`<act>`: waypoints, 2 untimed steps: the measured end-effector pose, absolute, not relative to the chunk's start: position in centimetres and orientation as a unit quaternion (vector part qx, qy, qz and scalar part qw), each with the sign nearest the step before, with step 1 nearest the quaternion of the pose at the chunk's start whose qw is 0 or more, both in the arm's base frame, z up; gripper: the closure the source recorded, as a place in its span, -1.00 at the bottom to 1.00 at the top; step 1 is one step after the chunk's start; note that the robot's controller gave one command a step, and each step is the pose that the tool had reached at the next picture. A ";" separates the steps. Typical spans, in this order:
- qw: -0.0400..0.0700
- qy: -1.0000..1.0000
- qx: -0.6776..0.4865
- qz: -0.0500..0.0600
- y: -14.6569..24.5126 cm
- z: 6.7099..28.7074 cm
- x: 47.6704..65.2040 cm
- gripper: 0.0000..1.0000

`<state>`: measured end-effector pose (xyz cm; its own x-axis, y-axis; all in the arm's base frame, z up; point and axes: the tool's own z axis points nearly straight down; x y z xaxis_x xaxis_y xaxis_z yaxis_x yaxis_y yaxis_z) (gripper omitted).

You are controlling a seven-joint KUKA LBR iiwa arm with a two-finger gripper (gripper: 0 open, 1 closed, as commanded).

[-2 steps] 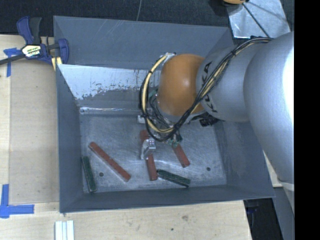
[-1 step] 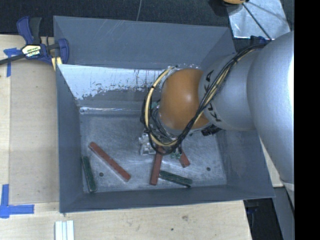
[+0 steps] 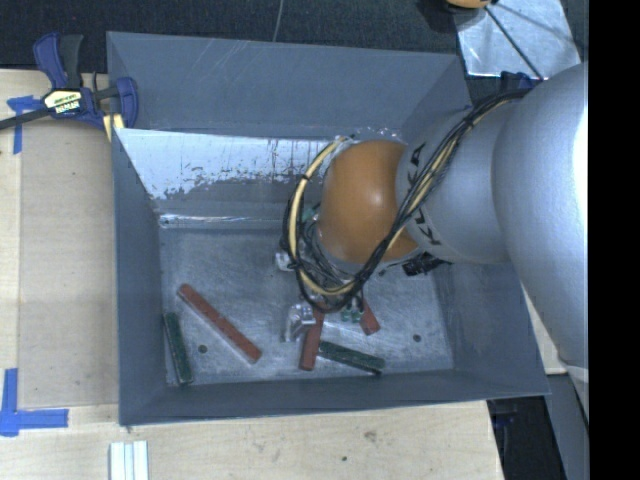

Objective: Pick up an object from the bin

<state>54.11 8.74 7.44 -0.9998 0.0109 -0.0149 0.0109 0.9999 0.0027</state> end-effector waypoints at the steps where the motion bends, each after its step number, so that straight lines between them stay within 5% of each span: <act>1: 0.007 1.000 0.005 0.001 8.7 7.4 54.1 -1.00; 2: 0.014 0.991 -0.131 0.000 1.2 7.6 51.0 1.00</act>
Offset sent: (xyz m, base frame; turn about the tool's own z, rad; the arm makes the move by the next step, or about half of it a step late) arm -0.0389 -0.0763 -0.0044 -0.2756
